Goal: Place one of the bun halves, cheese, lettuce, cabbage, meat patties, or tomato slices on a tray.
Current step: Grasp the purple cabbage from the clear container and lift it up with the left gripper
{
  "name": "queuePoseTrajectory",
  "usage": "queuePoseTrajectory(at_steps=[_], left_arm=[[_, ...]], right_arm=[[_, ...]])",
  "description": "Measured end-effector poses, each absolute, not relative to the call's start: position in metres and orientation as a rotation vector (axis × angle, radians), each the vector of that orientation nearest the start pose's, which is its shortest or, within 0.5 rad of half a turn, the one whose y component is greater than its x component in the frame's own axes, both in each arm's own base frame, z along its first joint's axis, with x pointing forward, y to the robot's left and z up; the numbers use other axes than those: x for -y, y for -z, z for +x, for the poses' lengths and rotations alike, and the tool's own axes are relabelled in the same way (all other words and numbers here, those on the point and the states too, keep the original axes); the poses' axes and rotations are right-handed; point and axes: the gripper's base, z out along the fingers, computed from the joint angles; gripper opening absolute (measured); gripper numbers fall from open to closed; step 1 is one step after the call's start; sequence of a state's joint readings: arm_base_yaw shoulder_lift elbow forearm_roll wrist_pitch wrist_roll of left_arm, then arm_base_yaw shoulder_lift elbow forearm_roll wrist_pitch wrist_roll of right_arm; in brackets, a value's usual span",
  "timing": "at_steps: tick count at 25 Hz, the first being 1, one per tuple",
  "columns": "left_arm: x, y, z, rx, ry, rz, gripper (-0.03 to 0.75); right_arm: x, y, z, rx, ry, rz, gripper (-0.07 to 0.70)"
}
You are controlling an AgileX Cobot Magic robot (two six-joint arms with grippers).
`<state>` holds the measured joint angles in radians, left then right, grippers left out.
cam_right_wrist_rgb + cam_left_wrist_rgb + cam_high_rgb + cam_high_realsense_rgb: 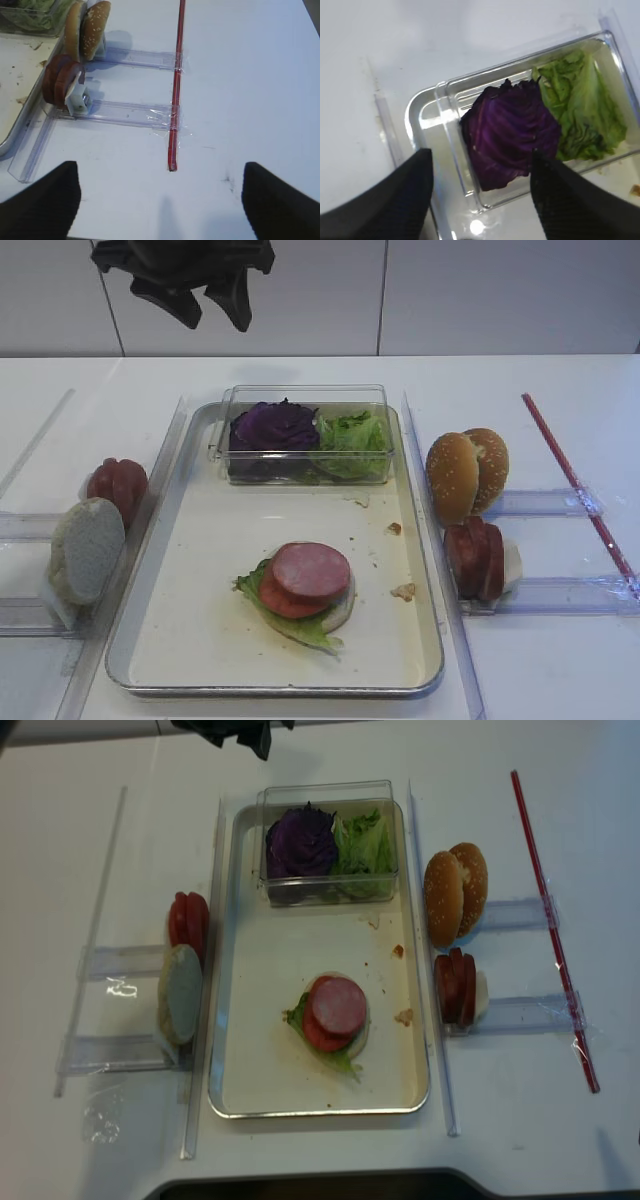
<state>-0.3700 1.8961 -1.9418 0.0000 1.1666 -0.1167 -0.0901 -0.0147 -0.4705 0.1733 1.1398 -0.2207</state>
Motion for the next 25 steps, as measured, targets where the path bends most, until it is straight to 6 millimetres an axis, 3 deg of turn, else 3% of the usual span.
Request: queuePoseTrajectory(at_steps=[4,11,20,25], left_arm=[[0.155,-0.341,0.409,-2.62,0.305,0.315,0.433],[0.162,-0.317,0.423,-2.661,0.322,0.325,0.433],[0.169,-0.3,0.427,-2.717,0.308,0.379,0.433],[0.193,-0.286,0.424,-2.725,0.238,0.486,0.433]], right_arm=[[-0.015,-0.264,-0.007,-2.119,-0.027,-0.153,0.663],[-0.015,-0.264,-0.007,-2.119,-0.027,-0.153,0.652],[-0.011,-0.263,-0.006,-2.127,-0.012,-0.079,0.687],[-0.011,-0.263,-0.006,-2.125,-0.01,-0.077,0.689]])
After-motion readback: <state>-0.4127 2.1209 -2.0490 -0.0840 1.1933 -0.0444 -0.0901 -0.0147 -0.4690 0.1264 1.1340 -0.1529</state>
